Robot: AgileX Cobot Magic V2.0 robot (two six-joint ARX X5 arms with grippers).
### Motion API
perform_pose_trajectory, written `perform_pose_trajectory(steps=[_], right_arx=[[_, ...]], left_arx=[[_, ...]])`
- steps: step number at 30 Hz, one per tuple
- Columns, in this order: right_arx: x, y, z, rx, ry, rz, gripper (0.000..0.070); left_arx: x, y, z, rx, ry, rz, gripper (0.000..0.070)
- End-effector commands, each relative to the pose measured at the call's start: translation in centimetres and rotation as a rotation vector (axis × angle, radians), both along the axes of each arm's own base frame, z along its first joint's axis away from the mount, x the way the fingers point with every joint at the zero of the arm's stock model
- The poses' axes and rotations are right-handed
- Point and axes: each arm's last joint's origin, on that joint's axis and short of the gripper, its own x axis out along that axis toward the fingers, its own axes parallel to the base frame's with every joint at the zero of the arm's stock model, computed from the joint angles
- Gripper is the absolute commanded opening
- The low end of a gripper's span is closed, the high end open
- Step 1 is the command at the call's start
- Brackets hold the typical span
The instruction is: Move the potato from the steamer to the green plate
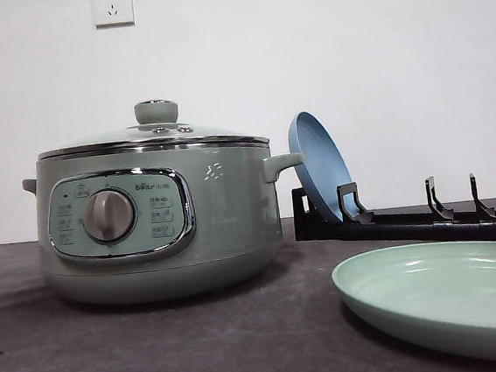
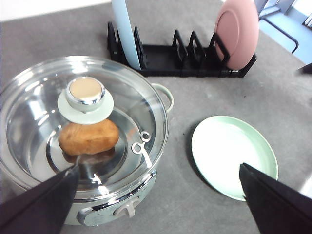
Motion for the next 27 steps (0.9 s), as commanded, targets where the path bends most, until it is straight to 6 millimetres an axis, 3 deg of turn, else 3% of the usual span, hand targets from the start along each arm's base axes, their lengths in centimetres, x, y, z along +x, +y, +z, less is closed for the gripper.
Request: perform_pose_trajectory(steps=[1, 12, 17, 27], right_arx=[[-0.7, -0.6, 0.6, 0.005, -0.034, 0.03, 0.0625], [-5.3, -2.0, 1.5, 0.1, -0.12, 0.066, 0.0625], [-5.6, -2.1, 1.6, 0.113, -0.122, 0.059, 0.0625], [-5.5, -2.1, 1.6, 0.122, -0.112, 0.051, 0.0625]], left_arx=[[0.3, -0.2, 0.6, 0.004, -0.031, -0.016, 0.066], [3.6, -1.4, -1.2, 0.061, 0.095, -0.002, 0.066], [6.4, -2.7, -1.2, 0.165, 0.189, 0.055, 0.066], [12.9, -7.3, -0.9, 0.365, 0.267, 0.12, 0.066]])
